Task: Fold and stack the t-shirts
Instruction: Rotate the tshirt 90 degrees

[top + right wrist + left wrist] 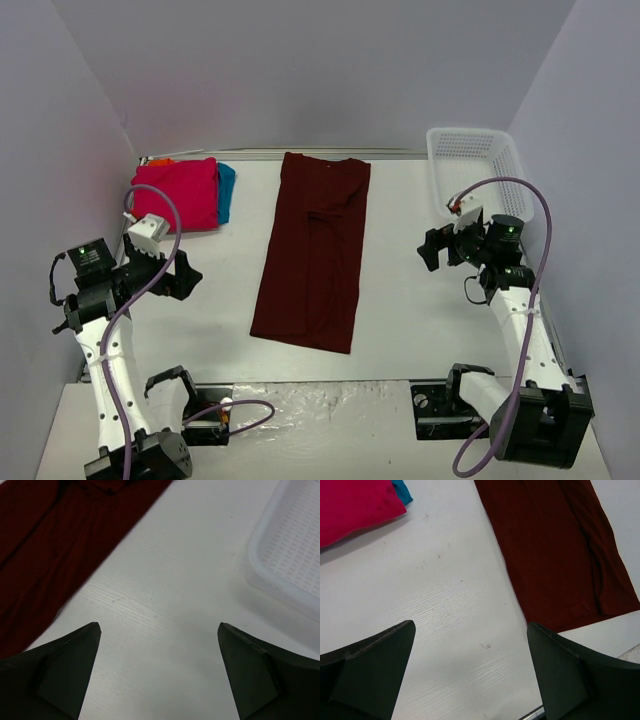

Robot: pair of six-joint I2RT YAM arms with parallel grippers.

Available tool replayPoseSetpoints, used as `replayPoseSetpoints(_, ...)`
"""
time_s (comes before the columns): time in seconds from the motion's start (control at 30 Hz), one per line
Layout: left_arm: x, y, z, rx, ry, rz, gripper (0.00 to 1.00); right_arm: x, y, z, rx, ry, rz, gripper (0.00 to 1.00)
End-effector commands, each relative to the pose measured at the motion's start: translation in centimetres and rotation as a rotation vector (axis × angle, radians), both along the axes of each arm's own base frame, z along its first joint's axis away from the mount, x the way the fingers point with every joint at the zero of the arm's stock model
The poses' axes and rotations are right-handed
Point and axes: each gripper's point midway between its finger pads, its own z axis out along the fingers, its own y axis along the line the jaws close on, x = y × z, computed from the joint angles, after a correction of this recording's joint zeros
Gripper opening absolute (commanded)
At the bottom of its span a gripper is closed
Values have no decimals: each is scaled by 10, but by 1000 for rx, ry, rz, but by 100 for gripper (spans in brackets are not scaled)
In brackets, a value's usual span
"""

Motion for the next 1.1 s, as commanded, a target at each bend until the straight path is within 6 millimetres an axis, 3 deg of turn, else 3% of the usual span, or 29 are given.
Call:
replayPoseSetpoints(0.0, 0, -2, 7, -5, -29, -13, 94, -10, 32, 34, 97, -31, 185, 100)
replayPoseSetpoints(0.03, 0, -2, 7, -7, -28, -14, 94, -20, 47, 36, 156, -2, 266, 100)
replayPoseSetpoints(0.23, -2, -3, 8, -3, -35, -12, 94, -38, 81, 28, 192, 80, 465, 100)
replayPoseSetpoints(0.47, 0, -2, 6, -6, -26, -11, 94, -47, 126, -13, 166, 319, 597, 100)
replayPoseSetpoints(0.5, -1, -1, 7, -6, -28, -10, 94, -46, 137, -12, 149, 331, 631, 100)
replayPoseSetpoints(0.53, -1, -2, 7, -6, -28, -9, 94, -48, 142, -25, 146, 392, 649, 100)
replayPoseSetpoints(0.77, -3, -3, 9, -1, -45, -14, 94, -52, 177, -44, 137, 549, 832, 98)
replayPoseSetpoints(0.9, -2, 0, 8, 0, -41, -1, 94, -62, 196, -69, 92, 692, 908, 59)
replayPoseSetpoints(0.93, -1, 0, 8, 1, -41, 2, 94, -64, 202, -81, 73, 749, 920, 35)
replayPoseSetpoints(0.97, -1, 0, 9, 1, -44, 3, 94, -66, 205, -87, 66, 777, 932, 24)
replayPoseSetpoints(1.0, -1, 1, 8, 1, -43, 6, 94, -72, 205, -102, 58, 848, 936, 5)
replayPoseSetpoints(1.07, -1, 2, 8, 4, -44, 10, 94, -77, 214, -111, 10, 884, 968, 0)
